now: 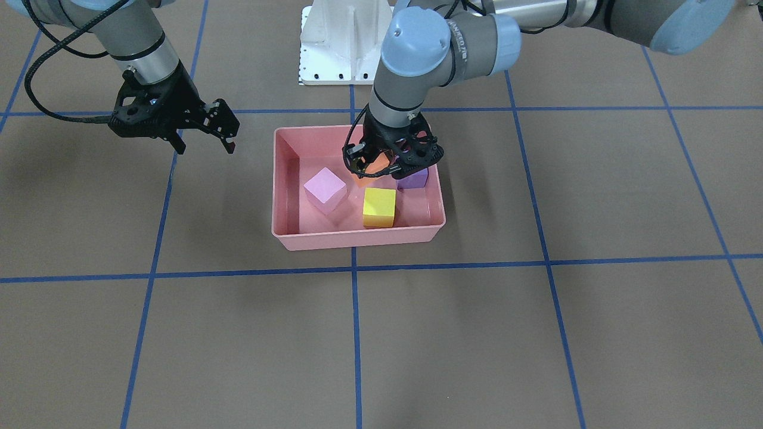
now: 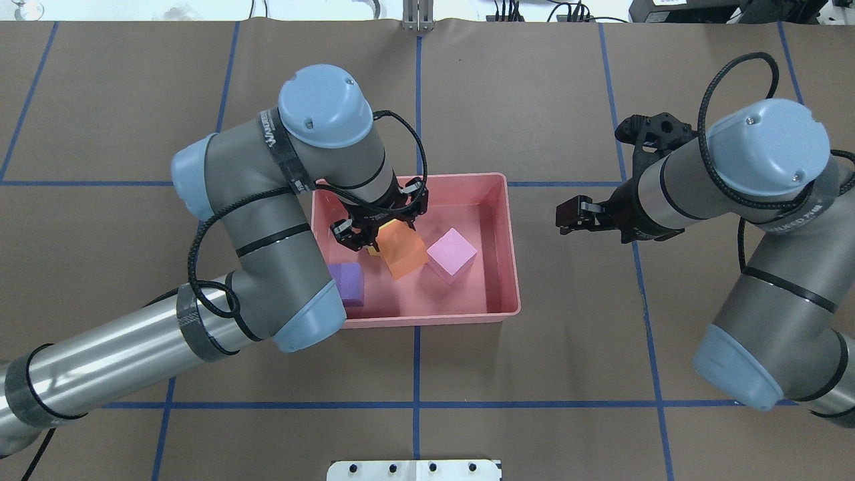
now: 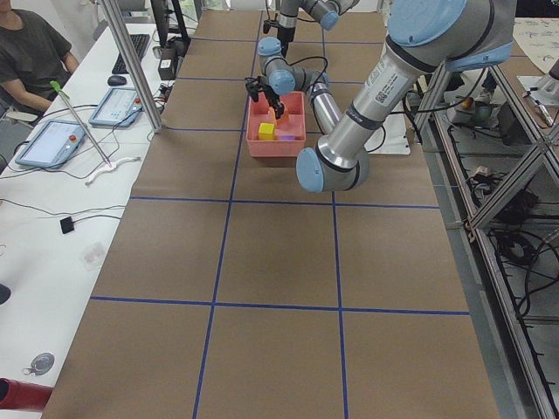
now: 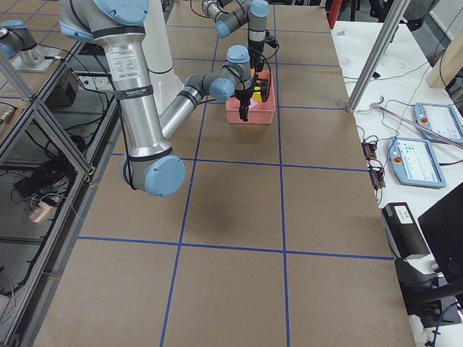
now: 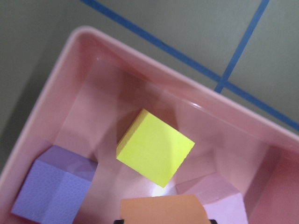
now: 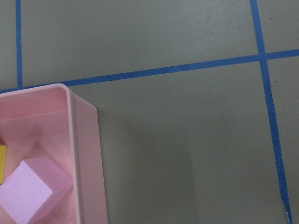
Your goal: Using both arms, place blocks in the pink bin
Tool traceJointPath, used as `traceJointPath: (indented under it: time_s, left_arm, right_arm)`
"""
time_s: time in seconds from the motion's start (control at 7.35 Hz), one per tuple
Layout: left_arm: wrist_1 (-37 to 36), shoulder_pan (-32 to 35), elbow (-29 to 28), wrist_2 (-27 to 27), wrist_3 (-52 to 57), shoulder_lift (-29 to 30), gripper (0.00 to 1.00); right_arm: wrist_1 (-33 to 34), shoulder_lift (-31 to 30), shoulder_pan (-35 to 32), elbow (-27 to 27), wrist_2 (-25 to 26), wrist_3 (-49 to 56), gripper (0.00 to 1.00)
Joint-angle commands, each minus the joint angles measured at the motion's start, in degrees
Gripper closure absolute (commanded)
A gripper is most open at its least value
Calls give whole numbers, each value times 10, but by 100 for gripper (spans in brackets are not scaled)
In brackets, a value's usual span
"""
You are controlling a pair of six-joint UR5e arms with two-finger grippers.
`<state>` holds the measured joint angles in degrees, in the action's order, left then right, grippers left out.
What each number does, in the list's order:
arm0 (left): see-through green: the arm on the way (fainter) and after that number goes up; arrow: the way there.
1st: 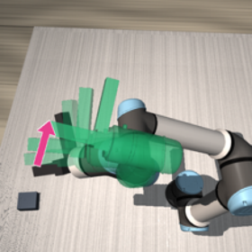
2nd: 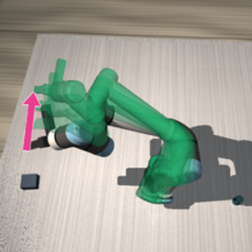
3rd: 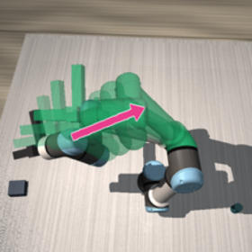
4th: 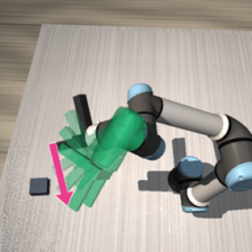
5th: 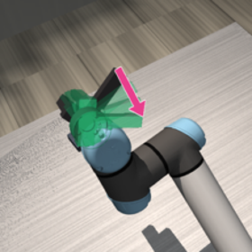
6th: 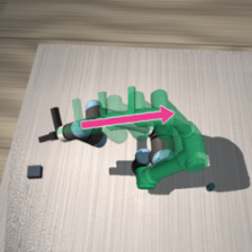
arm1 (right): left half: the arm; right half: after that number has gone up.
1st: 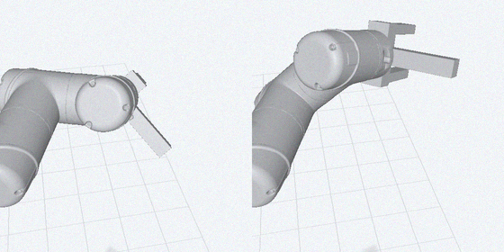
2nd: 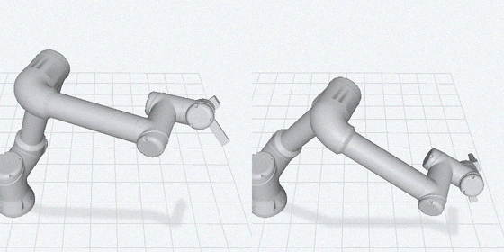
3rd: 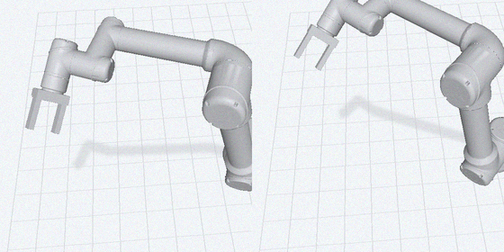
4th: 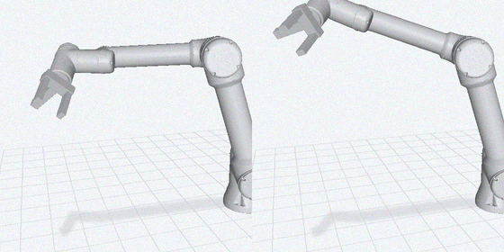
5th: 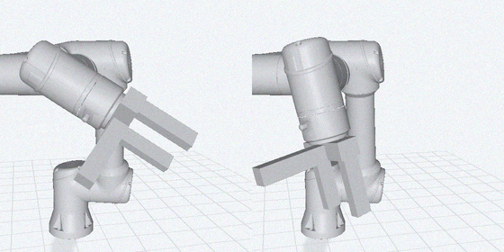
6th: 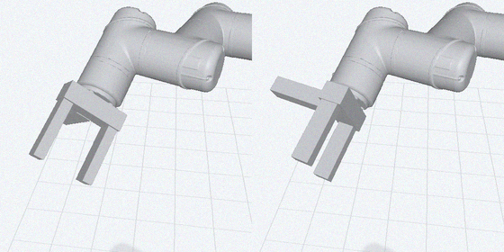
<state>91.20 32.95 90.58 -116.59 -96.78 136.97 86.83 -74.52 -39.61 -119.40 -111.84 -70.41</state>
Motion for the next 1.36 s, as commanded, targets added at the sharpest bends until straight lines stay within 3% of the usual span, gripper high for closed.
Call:
traceJointPath:
  time_s: [0.0,0.14,0.41,0.68,0.82,0.95,1.22]
  left_arm:
    - [12,-12,-16,14,1,1,1]
    - [7,-6,18,11,2,-6,1]
    - [-50,12,172,10,20,-101,1]
    - [-119,90,285,-28,166,-202,1]
    - [-119,126,326,-33,247,-269,1]
    - [-119,165,353,-37,344,-340,1]
    - [-114,319,349,-148,603,-457,1]
  right_arm:
    - [0,0,-2,0,0,0,0]
    - [0,-1,-11,0,-4,2,0]
    - [0,-16,-58,-1,-41,32,0]
    - [1,-72,-143,0,-78,149,0]
    - [2,-107,-189,4,-93,223,0]
    - [2,-143,-242,12,-112,304,0]
    - [2,-190,-378,95,-195,526,0]
